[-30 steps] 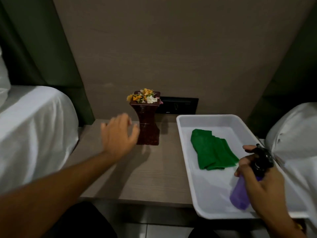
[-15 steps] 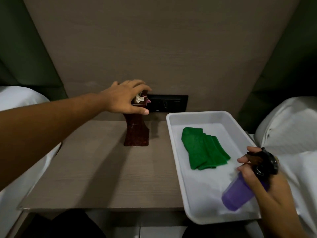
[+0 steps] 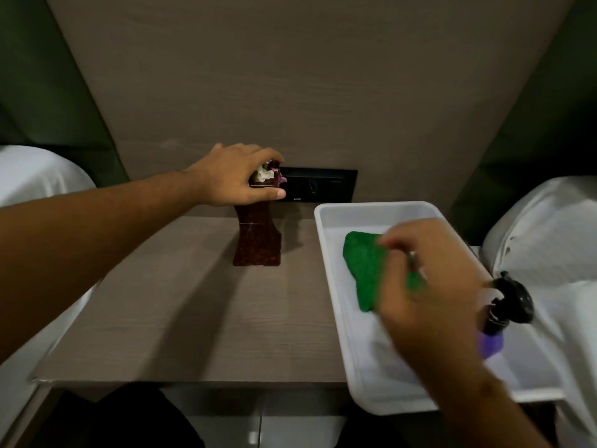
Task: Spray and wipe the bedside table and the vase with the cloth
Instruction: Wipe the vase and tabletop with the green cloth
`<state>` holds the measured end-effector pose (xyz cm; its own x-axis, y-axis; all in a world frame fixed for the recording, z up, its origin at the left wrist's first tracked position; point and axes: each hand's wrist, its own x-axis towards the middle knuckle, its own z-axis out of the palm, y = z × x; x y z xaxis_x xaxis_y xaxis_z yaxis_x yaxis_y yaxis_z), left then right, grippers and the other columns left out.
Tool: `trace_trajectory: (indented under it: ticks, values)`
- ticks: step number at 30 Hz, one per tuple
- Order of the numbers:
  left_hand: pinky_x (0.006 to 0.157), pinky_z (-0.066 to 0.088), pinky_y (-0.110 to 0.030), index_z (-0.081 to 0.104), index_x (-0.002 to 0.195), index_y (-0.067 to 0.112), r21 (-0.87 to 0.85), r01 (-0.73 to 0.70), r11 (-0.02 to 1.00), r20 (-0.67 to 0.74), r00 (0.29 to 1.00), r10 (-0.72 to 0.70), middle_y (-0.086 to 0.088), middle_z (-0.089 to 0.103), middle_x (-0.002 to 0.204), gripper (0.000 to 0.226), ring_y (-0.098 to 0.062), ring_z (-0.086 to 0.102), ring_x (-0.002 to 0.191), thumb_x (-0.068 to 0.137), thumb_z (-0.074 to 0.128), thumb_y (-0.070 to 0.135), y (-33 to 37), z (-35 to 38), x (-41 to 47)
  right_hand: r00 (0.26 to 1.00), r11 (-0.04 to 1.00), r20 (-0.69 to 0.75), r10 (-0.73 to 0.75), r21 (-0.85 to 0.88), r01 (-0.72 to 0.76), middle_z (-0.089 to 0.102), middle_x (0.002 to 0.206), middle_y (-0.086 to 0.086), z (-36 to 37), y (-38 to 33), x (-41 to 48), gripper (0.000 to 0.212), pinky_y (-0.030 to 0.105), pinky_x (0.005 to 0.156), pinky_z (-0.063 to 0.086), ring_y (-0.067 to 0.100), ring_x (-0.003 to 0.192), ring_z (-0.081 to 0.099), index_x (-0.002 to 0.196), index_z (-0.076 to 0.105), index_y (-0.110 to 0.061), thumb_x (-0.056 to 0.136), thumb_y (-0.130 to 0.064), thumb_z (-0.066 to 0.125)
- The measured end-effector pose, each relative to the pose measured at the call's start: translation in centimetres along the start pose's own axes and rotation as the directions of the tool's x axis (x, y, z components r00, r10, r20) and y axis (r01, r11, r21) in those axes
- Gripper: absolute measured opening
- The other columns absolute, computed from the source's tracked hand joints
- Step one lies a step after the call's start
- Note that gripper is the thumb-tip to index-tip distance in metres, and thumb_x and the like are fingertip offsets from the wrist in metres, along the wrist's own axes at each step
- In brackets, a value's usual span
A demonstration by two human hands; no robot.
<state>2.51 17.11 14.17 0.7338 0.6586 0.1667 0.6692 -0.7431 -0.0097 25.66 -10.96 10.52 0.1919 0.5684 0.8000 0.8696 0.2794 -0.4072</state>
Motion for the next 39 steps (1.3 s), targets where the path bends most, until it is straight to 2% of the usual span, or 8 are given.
trace_trajectory:
  ticks: [3, 7, 15, 20, 25, 29, 32, 39]
  values:
    - [0.096, 0.043, -0.052, 0.042, 0.149, 0.038, 0.026, 0.021, 0.999, -0.044, 0.999, -0.020, 0.000, 0.064, 0.144, 0.091, -0.028, 0.060, 0.128, 0.081, 0.032, 0.098, -2.0, -0.9, -1.3, 0.804, 0.922, 0.458, 0.378, -0.262, -0.285, 0.064, 0.093, 0.000, 8.3, 1.3, 0.1, 0.011, 0.017, 0.064, 0.045, 0.015, 0.080, 0.062, 0.092, 0.066, -0.013, 0.094, -0.004, 0.060]
    - [0.097, 0.042, -0.051, 0.044, 0.149, 0.036, 0.022, -0.008, 1.000, -0.046, 0.999, 0.009, -0.001, 0.064, 0.144, 0.084, -0.030, 0.059, 0.129, 0.087, 0.031, 0.092, -0.1, 0.2, -0.4, 0.559, 0.759, 0.548, 0.623, -0.596, -0.262, 0.059, 0.126, 0.018, 11.4, 7.1, -0.4, 0.043, 0.040, 0.095, 0.054, 0.035, 0.115, 0.060, 0.118, 0.064, -0.002, 0.093, -0.037, 0.069]
    - [0.099, 0.041, -0.052, 0.046, 0.149, 0.034, -0.007, -0.021, 1.000, -0.037, 0.999, 0.021, -0.003, 0.063, 0.144, 0.078, -0.031, 0.058, 0.129, 0.094, 0.026, 0.085, 0.9, 0.5, 0.4, 0.553, 0.644, 0.420, 0.720, -0.700, -0.307, 0.050, 0.138, 0.023, 13.1, 9.1, 0.3, 0.063, 0.044, 0.100, 0.052, 0.040, 0.125, 0.056, 0.136, 0.047, 0.001, 0.089, -0.031, 0.074]
    - [0.103, 0.042, -0.056, 0.047, 0.148, 0.033, -0.014, 0.002, 1.000, -0.024, 1.000, -0.003, -0.003, 0.064, 0.143, 0.068, -0.031, 0.058, 0.128, 0.100, 0.027, 0.077, 1.2, 0.1, 0.2, 0.539, 0.669, 0.445, 0.715, -0.659, -0.344, 0.072, 0.109, 0.016, 11.7, 10.2, 1.9, 0.021, 0.037, 0.085, 0.057, 0.031, 0.094, 0.067, 0.104, 0.065, -0.004, 0.086, -0.013, 0.073]
    - [0.103, 0.042, -0.056, 0.049, 0.146, 0.033, -0.016, 0.012, 1.000, -0.018, 1.000, -0.012, -0.002, 0.064, 0.142, 0.067, -0.030, 0.059, 0.127, 0.101, 0.023, 0.073, 1.5, -0.2, 0.0, 0.576, 0.591, 0.137, 0.806, -0.129, -0.796, 0.071, 0.084, 0.014, 8.9, 10.0, 2.9, 0.022, 0.043, 0.089, 0.059, 0.039, 0.090, 0.071, 0.092, 0.074, -0.002, 0.091, -0.024, 0.070]
    - [0.104, 0.042, -0.057, 0.051, 0.144, 0.034, -0.048, 0.011, 0.999, -0.003, 1.000, -0.011, -0.001, 0.065, 0.141, 0.064, -0.029, 0.058, 0.127, 0.101, 0.019, 0.069, 1.6, -0.4, 0.0, 0.706, 0.729, -0.203, 0.679, 0.297, -0.616, 0.067, 0.089, 0.001, 8.8, 4.0, 2.8, 0.021, 0.030, 0.078, 0.058, 0.010, 0.076, 0.060, 0.107, 0.073, -0.010, 0.089, -0.015, 0.063]
    - [0.102, 0.041, -0.055, 0.051, 0.144, 0.033, -0.067, 0.013, 0.998, 0.012, 1.000, -0.012, 0.000, 0.064, 0.143, 0.064, -0.030, 0.057, 0.127, 0.101, 0.017, 0.066, 1.5, -0.4, 0.1, 0.859, 0.915, -0.337, 0.386, 0.258, -0.310, 0.061, 0.114, 0.007, 10.7, -0.4, 2.2, 0.042, 0.011, 0.086, 0.046, 0.006, 0.097, 0.055, 0.129, 0.065, -0.001, 0.088, -0.006, 0.062]
    - [0.103, 0.043, -0.059, 0.048, 0.150, 0.029, -0.077, -0.012, 0.997, 0.040, 0.999, 0.015, -0.003, 0.061, 0.150, 0.067, -0.032, 0.057, 0.134, 0.097, 0.029, 0.064, 1.1, -0.6, 0.2, 0.966, 0.966, 0.047, -0.253, 0.068, 0.250, 0.065, 0.109, 0.019, 18.1, -1.7, 0.1, 0.040, 0.042, 0.095, 0.054, 0.033, 0.097, 0.064, 0.125, 0.072, 0.004, 0.085, 0.004, 0.066]
